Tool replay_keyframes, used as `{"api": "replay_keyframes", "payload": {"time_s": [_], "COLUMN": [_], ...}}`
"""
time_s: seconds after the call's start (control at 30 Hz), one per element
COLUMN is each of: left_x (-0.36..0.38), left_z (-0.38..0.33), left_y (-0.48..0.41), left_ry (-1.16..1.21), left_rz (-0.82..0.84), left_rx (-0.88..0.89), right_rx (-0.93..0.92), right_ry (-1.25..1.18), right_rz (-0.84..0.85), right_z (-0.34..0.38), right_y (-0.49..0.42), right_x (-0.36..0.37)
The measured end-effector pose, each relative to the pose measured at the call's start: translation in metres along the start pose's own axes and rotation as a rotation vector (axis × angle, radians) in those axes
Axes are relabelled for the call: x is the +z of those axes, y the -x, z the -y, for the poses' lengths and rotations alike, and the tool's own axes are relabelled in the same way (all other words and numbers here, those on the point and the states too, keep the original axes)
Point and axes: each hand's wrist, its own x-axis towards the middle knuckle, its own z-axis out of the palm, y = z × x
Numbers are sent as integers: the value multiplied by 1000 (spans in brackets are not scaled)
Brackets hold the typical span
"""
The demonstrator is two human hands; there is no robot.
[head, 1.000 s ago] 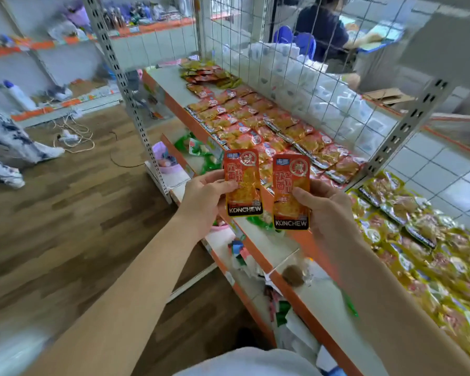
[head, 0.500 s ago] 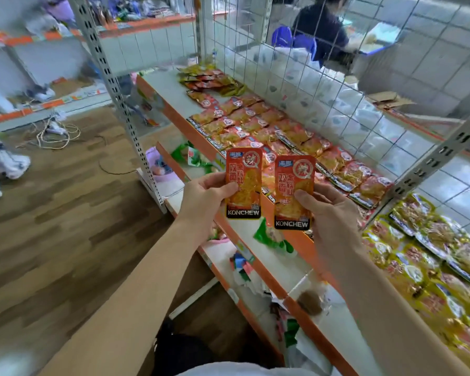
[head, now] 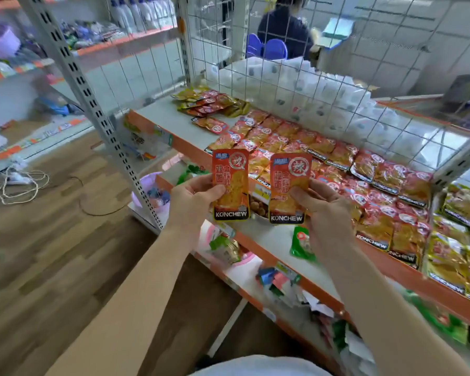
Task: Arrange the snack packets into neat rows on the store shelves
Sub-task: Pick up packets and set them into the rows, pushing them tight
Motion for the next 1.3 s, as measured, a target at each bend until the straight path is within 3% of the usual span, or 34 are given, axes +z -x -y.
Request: {"api": "replay_keyframes", "payload": {"time_s": [0.2,0.6,1.07,1.3], "left_x": [-24,6,35,42], "left_z": [-13,-18,-36,-26], "left_y": [-19,-84,-184,-223], "left_ry": [-29,-77,-180,-211], "left_rz": [47,102,72,137], "left_rx": [11,-23,-44,-57], "right_rx": [8,22,30,5], "right_ry": [-95,-179,99,204], "right_rz": [-80,-196,-192,-282], "right_z": [-19,-16,-2,-7], "right_y": [6,-52,-153,-176], "right_x": [33,31,61,67]}}
